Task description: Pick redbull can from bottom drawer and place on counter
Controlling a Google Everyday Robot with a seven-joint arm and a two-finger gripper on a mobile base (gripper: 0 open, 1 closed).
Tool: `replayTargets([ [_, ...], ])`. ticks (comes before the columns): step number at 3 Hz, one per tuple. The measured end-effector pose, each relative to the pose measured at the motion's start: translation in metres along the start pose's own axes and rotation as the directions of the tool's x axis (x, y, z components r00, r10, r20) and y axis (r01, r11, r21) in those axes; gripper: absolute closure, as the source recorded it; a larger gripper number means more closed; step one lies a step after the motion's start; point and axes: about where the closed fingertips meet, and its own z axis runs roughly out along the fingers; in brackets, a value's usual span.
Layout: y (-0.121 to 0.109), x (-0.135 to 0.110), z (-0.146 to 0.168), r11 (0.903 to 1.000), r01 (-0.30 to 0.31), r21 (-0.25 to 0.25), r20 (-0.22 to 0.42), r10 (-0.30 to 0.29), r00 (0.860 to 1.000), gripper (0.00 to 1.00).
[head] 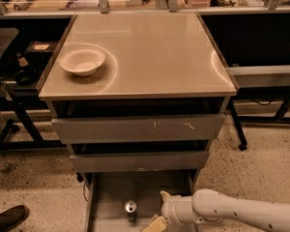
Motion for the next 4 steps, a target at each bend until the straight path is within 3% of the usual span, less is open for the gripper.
replayTargets([
  [2, -0.044, 0.015, 0.049, 0.9997, -0.012, 0.022, 0.141, 0.009, 0.99, 0.0],
  [3, -0.058, 0.032, 0.078, 0.9985, -0.055, 0.002, 0.176, 0.054, 0.983, 0.0],
  [4, -0.06, 0.036, 0.083, 0.9977, -0.068, 0.001, 0.181, 0.067, 0.981, 0.0],
])
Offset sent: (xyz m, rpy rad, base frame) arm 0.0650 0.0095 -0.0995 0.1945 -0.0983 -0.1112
